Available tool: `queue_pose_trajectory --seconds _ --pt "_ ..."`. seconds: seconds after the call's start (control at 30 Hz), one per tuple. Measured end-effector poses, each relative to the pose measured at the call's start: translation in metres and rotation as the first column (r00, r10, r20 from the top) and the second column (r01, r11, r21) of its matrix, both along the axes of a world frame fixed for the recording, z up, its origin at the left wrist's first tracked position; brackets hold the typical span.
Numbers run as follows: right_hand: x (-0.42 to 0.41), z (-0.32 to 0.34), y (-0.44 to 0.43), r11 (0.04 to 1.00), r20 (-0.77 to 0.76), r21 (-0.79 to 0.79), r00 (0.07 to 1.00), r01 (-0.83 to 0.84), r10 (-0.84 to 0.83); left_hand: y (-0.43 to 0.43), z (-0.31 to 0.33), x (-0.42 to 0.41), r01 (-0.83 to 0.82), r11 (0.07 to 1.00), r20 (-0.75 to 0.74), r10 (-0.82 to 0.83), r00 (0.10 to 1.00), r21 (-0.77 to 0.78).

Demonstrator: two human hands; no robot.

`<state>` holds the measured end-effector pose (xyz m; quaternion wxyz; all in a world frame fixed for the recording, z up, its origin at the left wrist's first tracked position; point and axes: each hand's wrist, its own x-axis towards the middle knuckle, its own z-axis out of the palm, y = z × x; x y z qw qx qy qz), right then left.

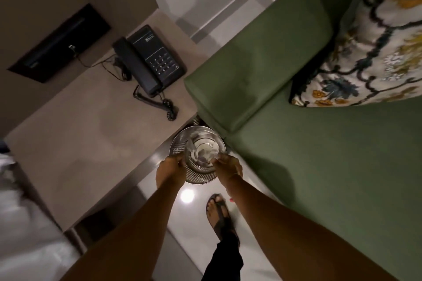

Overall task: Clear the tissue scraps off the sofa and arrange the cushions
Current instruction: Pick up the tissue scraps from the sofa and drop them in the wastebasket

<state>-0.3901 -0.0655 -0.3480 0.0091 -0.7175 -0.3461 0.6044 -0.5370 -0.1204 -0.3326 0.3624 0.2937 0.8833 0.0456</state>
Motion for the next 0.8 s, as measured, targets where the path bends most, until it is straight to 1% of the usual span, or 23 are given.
queue_pose_trajectory --seconds 0.03,0.07,0.1,0.17,0.2,0.27,0.33,0.4,0.43,0.47,0.57,0.7,0.73,0.8 --pt "0.009 0.014 0.0 1.0 -0.048 -0.012 0.999 0.021 -0.021 0.001 0.014 0.006 0.053 0.999 -0.01 -0.053 0.999 0.0" --pt "0.02 0.028 0.001 1.0 -0.089 0.001 0.996 0.006 -0.006 0.002 0.028 0.013 0.102 0.995 -0.022 -0.102 0.995 -0.001" --pt "0.032 0.042 0.002 1.0 -0.096 0.015 0.995 0.004 -0.003 0.004 0.044 0.022 0.154 0.988 -0.038 -0.154 0.987 -0.004" --pt "0.061 0.072 0.003 0.998 -0.062 0.065 0.998 0.001 0.003 0.01 0.074 0.043 0.262 0.965 -0.075 -0.262 0.962 -0.013" --pt "0.08 0.086 0.004 0.998 -0.081 0.067 0.997 0.018 -0.012 0.015 0.09 0.057 0.312 0.95 -0.081 -0.313 0.946 -0.018" --pt "0.124 0.11 0.007 0.996 -0.093 0.09 0.996 -0.005 0.013 0.027 0.118 0.091 0.388 0.922 -0.077 -0.388 0.918 -0.015" --pt "0.17 0.126 0.011 0.995 -0.061 0.1 0.998 -0.017 0.023 0.039 0.139 0.127 0.429 0.903 -0.072 -0.429 0.9 -0.015" --pt "0.227 0.138 0.015 0.994 0.01 0.111 1.0 0.017 -0.018 0.05 0.156 0.177 0.468 0.884 -0.071 -0.467 0.881 -0.001" --pt "0.257 0.142 0.015 0.992 0.002 0.117 0.999 0.051 -0.051 0.054 0.162 0.204 0.508 0.861 -0.078 -0.505 0.859 0.017" --pt "0.287 0.145 0.015 0.988 -0.011 0.129 0.996 0.088 -0.087 0.058 0.166 0.232 0.556 0.83 -0.092 -0.551 0.829 0.033" --pt "0.376 0.154 0.008 0.984 0.023 0.171 0.998 0.056 -0.061 0.068 0.168 0.313 0.639 0.766 -0.092 -0.633 0.769 0.075" --pt "0.493 0.148 -0.006 0.969 0.179 0.247 0.981 0.025 -0.071 0.081 0.145 0.426 0.676 0.726 -0.06 -0.675 0.735 0.127" --pt "0.522 0.144 -0.01 0.966 0.216 0.256 0.973 0.022 -0.08 0.084 0.138 0.454 0.703 0.698 -0.043 -0.705 0.708 0.138" --pt "0.575 0.133 -0.013 0.957 0.281 0.285 0.951 0.048 -0.131 0.093 0.123 0.508 0.771 0.616 -0.018 -0.78 0.626 0.161"
